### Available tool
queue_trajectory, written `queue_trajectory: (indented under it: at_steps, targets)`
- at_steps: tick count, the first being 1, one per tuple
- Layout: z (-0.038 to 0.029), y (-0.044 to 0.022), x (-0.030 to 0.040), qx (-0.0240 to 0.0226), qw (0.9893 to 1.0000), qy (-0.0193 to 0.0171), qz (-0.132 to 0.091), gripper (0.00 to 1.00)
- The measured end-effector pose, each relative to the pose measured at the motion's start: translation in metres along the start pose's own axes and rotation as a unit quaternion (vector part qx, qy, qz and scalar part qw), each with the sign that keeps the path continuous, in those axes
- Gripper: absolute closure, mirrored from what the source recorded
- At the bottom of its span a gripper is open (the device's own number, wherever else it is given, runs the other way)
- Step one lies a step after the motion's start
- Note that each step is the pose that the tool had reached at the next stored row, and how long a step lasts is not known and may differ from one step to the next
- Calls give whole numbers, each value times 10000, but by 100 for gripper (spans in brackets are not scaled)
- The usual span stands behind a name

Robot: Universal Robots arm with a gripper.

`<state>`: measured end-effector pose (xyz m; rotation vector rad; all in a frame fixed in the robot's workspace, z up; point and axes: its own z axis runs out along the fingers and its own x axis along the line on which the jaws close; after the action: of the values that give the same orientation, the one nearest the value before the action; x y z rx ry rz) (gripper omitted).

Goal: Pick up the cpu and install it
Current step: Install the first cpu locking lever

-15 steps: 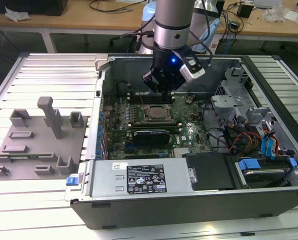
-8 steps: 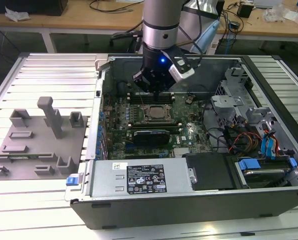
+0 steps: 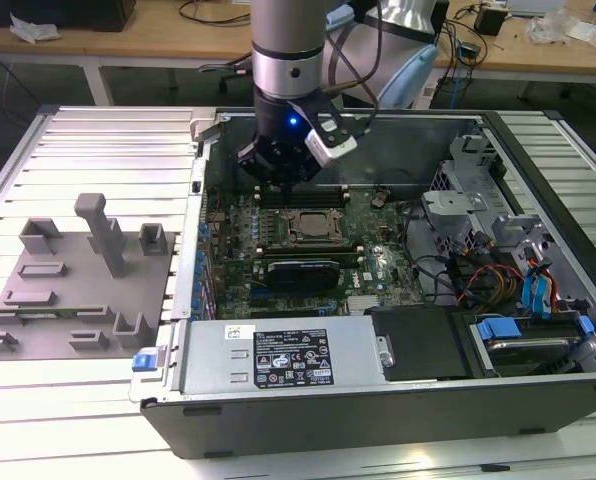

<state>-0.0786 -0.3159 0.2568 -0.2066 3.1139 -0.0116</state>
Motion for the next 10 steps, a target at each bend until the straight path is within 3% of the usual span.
queue_trajectory:
  at_steps: [3, 5, 10]
  targets:
    - [4, 14, 104, -7, 10000, -1, 10, 89]
    - [4, 18, 133, -60, 10000, -8, 14, 89]
    - [2, 24, 178, -424, 9991, -56, 23, 89]
